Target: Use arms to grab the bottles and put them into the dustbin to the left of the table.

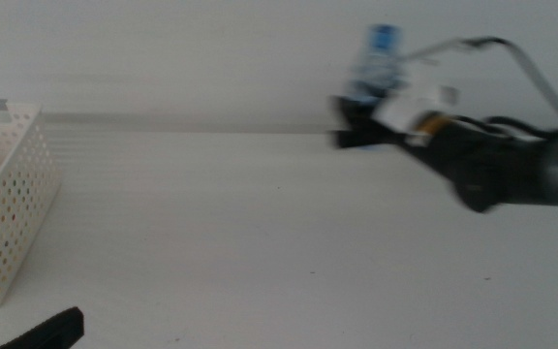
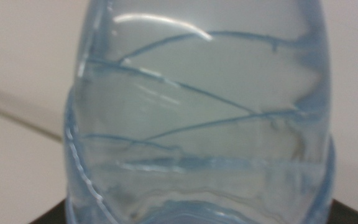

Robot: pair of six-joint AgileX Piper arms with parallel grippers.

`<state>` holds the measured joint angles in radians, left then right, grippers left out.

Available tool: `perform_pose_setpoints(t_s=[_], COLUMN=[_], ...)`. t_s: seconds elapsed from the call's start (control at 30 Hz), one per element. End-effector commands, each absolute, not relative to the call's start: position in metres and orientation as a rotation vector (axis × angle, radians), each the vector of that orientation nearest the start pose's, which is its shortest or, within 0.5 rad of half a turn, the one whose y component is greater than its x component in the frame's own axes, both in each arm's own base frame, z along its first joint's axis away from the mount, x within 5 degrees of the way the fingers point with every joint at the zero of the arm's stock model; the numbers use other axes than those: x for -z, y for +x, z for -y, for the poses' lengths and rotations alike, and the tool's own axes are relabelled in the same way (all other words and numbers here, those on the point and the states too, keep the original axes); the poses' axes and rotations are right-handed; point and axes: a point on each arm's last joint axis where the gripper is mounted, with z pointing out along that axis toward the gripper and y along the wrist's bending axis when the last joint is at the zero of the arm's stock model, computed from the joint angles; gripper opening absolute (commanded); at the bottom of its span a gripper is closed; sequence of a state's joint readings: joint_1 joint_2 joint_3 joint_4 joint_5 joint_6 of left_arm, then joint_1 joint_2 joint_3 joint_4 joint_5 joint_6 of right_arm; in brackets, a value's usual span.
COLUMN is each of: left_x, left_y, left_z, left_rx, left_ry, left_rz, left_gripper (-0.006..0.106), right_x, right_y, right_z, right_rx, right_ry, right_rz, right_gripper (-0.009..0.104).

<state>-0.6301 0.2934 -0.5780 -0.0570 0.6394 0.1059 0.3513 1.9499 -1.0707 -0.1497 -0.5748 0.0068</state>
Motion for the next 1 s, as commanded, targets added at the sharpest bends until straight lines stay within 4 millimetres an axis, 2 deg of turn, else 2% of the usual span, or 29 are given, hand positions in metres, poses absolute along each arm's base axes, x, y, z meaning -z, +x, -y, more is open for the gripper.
perform_pose_setpoints(t_s=[0.0,0.1,0.2,0.3,0.4,0.47,0.53,0.6,0.67,0.73,0.83,0.97], left_x=[-0.329,-0.329,-0.329,-0.329,-0.329,-0.329,-0.329,-0.329,-0.329,-0.329,-0.329,-0.329], left_y=[0.042,0.042,0.042,0.042,0.042,0.042,0.042,0.042,0.042,0.042,0.042,0.042], left_z=[0.035,0.035,0.035,0.035,0.035,0.035,0.035,0.035,0.035,0.035,0.035,0.035], left_rx=[0.44,0.44,0.44,0.44,0.44,0.44,0.44,0.44,0.44,0.44,0.44,0.44], left_ry=[0.65,0.65,0.65,0.65,0.65,0.65,0.65,0.65,0.65,0.65,0.65,0.65], left_rz=[-1.724,-1.724,-1.724,-1.724,-1.724,-1.724,-1.724,-1.724,-1.724,-1.724,-1.724,-1.724], left_gripper=[0.094,0.094,0.094,0.094,0.094,0.094,0.094,0.094,0.094,0.094,0.094,0.094], right_x=[-0.184,-0.161,-0.129,-0.106,-0.092,-0.087,-0.085,-0.089,-0.098,-0.115,-0.141,-0.179], right_y=[0.393,0.388,0.381,0.376,0.375,0.374,0.373,0.373,0.373,0.371,0.359,0.319], right_z=[-0.199,-0.252,-0.279,-0.287,-0.287,-0.287,-0.286,-0.285,-0.284,-0.281,-0.274,-0.26], right_rx=[-0.368,-0.473,-0.501,-0.51,-0.505,-0.507,-0.505,-0.509,-0.513,-0.504,-0.506,-0.534], right_ry=[-0.574,-0.68,-0.787,-0.82,-0.833,-0.833,-0.833,-0.818,-0.788,-0.787,-0.784,-0.874], right_rz=[-1.703,-1.696,-1.716,-1.754,-1.789,-1.803,-1.818,-1.845,-1.895,-1.934,-2.002,-1.998], right_gripper=[-0.002,-0.002,-0.002,-0.002,-0.001,0.007,0.023,0.047,0.076,0.093,0.093,0.093])
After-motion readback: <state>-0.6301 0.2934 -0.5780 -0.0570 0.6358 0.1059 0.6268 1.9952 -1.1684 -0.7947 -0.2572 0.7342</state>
